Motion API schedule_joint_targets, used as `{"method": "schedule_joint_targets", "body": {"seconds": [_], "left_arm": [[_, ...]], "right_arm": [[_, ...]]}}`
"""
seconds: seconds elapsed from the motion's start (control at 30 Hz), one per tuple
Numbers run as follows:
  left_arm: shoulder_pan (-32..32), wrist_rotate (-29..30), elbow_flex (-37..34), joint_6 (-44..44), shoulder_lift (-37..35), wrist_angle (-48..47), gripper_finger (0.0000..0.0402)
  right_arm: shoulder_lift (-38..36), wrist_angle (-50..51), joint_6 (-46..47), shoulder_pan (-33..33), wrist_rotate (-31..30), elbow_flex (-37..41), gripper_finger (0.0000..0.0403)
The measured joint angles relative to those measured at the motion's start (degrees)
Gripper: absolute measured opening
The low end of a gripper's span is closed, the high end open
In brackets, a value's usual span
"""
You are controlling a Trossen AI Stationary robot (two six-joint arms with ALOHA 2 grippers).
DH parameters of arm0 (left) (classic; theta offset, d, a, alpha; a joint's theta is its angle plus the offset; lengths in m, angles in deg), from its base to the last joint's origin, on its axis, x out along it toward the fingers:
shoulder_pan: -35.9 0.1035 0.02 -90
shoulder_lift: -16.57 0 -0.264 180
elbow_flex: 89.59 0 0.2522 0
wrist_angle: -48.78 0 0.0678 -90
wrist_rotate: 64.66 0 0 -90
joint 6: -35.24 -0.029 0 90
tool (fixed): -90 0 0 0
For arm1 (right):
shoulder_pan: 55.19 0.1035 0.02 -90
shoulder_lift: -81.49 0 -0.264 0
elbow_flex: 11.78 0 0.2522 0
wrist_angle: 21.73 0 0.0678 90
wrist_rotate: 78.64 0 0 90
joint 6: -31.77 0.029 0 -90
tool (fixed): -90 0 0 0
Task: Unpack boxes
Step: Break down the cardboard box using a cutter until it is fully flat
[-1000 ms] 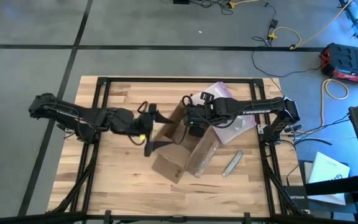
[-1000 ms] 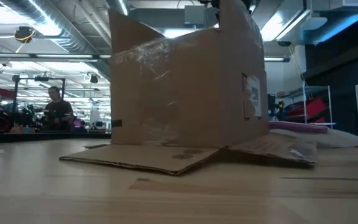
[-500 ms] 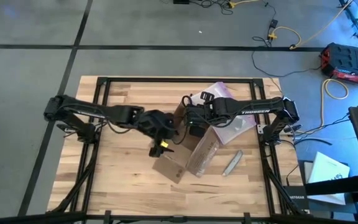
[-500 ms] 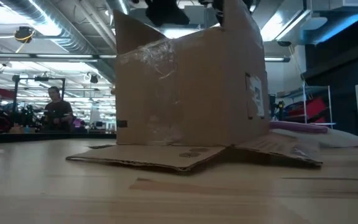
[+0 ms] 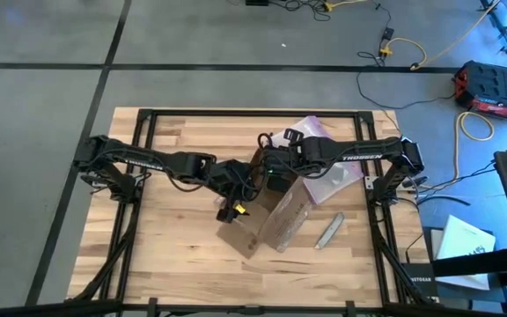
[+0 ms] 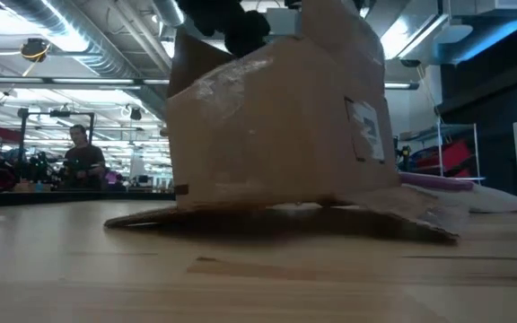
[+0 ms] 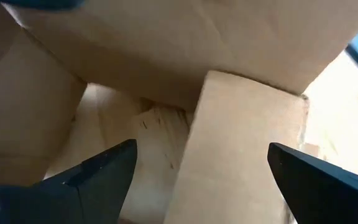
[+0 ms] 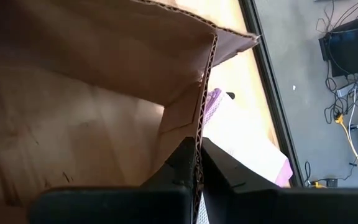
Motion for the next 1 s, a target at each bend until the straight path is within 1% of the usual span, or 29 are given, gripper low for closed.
{"method": "schedule_joint_targets", "body": {"seconds": [0.3,0.4,0.53,0.67,0.83,0.93,1.0], "left_arm": [[0.0,0.0,-0.1,1.2,0.1,-2.6,0.0347],[-0.5,0.3,-0.2,4.9,-0.5,-3.1,0.0347],[-1.0,0.7,-0.2,8.3,-3.6,-4.1,0.0347],[-1.2,4.2,1.6,9.6,-6.5,-8.2,0.0347],[-0.8,11.6,3.8,7.9,-9.7,-19.1,0.0347],[-0.2,12.3,3.6,8.0,-10.6,-21.2,0.0347],[-0.3,12.4,3.6,8.3,-11.2,-19.9,0.0347]], "right_arm": [[0.0,-0.2,-0.4,0.0,0.0,0.0,0.0000],[0.0,-0.2,-0.4,0.0,0.0,0.0,0.0000],[0.0,-0.7,-0.5,0.0,0.0,-0.2,0.0000],[0.0,-0.7,-0.7,0.0,-0.3,-0.2,0.0000],[0.0,-0.8,-1.1,0.0,-0.4,-0.2,0.0000],[0.0,-0.8,-1.1,0.0,-0.4,-0.2,0.0000],[0.0,-0.9,-1.2,0.0,-0.4,-0.2,0.0000]]}}
